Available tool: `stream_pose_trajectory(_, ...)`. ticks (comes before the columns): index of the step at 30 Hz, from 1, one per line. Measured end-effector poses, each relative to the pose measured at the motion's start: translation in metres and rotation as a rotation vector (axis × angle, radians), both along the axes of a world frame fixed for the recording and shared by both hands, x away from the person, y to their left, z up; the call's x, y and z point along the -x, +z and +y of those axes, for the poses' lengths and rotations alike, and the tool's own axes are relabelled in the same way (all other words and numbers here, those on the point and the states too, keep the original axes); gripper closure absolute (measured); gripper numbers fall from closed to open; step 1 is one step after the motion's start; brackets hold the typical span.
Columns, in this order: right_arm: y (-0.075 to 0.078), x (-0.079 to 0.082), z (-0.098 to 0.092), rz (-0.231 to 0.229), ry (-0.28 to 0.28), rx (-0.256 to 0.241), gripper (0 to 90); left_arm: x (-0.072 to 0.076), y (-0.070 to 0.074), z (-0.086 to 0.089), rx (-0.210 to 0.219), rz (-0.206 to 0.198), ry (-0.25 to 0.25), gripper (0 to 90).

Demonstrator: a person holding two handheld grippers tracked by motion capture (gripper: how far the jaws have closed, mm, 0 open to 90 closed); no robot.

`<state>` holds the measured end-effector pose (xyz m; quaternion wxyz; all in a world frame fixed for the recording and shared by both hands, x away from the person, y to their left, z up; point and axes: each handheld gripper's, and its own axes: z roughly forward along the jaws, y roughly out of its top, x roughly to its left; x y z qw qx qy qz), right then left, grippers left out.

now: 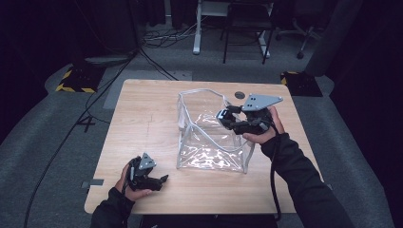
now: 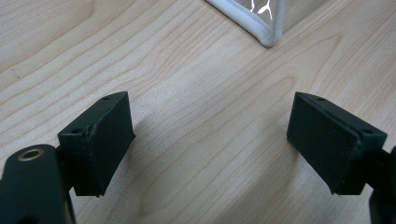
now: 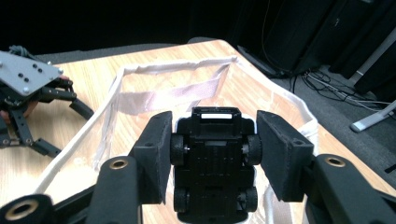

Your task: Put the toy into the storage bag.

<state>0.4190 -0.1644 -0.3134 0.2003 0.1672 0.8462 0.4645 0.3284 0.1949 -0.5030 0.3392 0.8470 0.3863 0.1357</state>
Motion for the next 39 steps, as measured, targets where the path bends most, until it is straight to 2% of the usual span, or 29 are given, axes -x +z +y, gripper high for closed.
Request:
stream_pose_trajectory(9, -0.008, 0.003, 0.003, 0.017, 0.012, 0.049, 48.2, 0.0, 0.0, 0.0, 0.002, 0.0, 0.002, 14.8)
stream_pose_trajectory(18, -0.015, 0.004, -0.001, 0.034, 0.007, 0.068, 48.2, 0.0, 0.0, 0.0, 0.004, 0.0, 0.003, 14.8)
stream_pose_trajectory(30, -0.014, 0.01, -0.006, 0.046, 0.006, 0.096, 48.2, 0.0, 0.0, 0.0, 0.003, -0.001, 0.004, 14.8)
stream_pose_trajectory(34, -0.01, 0.012, -0.008, 0.059, 0.004, 0.119, 48.1, 0.0, 0.0, 0.0, 0.002, -0.001, 0.004, 14.8)
stream_pose_trajectory(39, -0.009, 0.015, -0.006, 0.073, -0.001, 0.189, 48.1, 0.0, 0.0, 0.0, 0.002, -0.001, 0.004, 14.8)
